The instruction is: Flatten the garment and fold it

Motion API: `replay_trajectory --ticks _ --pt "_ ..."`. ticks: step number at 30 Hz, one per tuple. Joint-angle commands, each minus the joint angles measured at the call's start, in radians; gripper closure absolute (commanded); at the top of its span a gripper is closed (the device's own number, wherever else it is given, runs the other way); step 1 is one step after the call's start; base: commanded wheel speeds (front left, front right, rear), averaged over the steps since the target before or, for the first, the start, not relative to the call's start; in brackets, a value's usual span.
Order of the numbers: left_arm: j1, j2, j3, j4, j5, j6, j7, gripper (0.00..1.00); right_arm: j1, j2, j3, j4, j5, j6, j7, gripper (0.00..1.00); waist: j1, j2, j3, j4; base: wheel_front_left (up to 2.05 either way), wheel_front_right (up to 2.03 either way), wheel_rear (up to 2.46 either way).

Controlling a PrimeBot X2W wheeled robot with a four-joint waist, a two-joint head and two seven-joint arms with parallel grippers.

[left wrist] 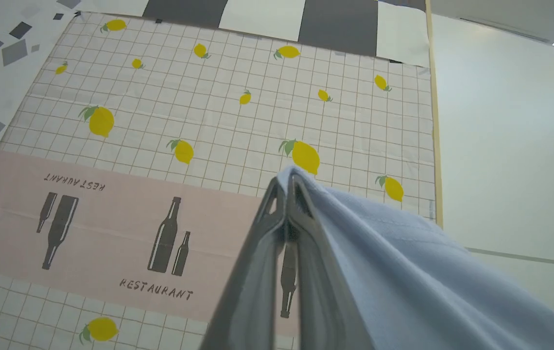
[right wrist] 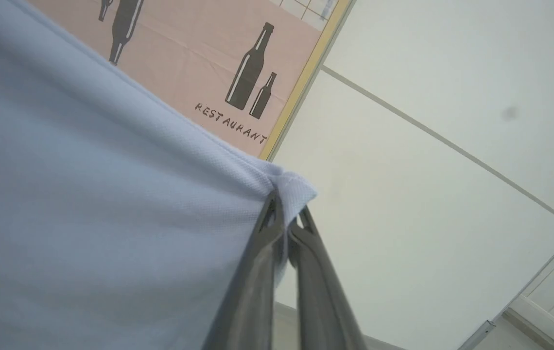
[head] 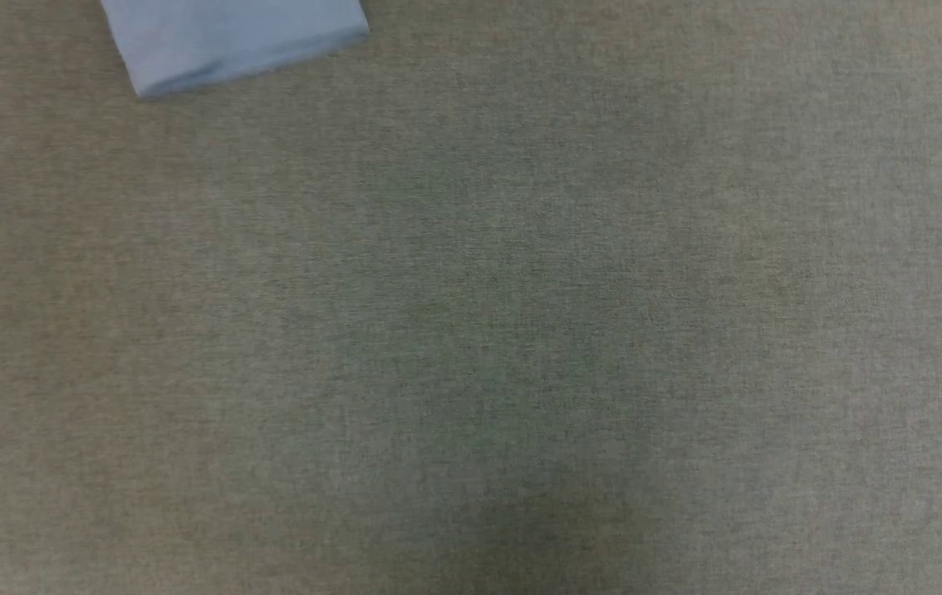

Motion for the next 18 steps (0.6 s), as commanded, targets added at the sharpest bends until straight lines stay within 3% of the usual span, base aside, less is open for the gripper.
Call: replay_trajectory --ticks 1,7,13,18 --pt "-0.017 0.013 0.01 0.01 0.005 -0.006 -0.019 1.0 -0.007 0.001 -0.007 0.017 -0.012 -0.002 -0.023 1.0 -0.0003 0.0064 0.013 -0.014 0.0 0.0 0.0" --pt "0.144 0.025 -0.026 0.125 0.013 -0.072 -0.041 1.0 0.135 0.016 0.018 0.097 0.004 -0.002 -0.108 1.0 -0.0003 0.0064 -0.067 0.014 0.0 0.0 0.0" --pt "0.49 0.011 -0.081 0.222 0.003 -0.116 -0.038 1.0 0.465 0.013 0.05 0.118 0.123 -0.002 -0.147 1.0 -0.0003 0.0064 -0.208 0.053 0.0 0.0 0.0" --pt "0.832 0.001 -0.116 0.213 -0.055 -0.134 0.049 1.0 0.786 0.009 0.055 0.065 0.25 -0.002 -0.126 1.0 -0.0003 0.0064 -0.334 0.079 0.0 0.0 0.0"
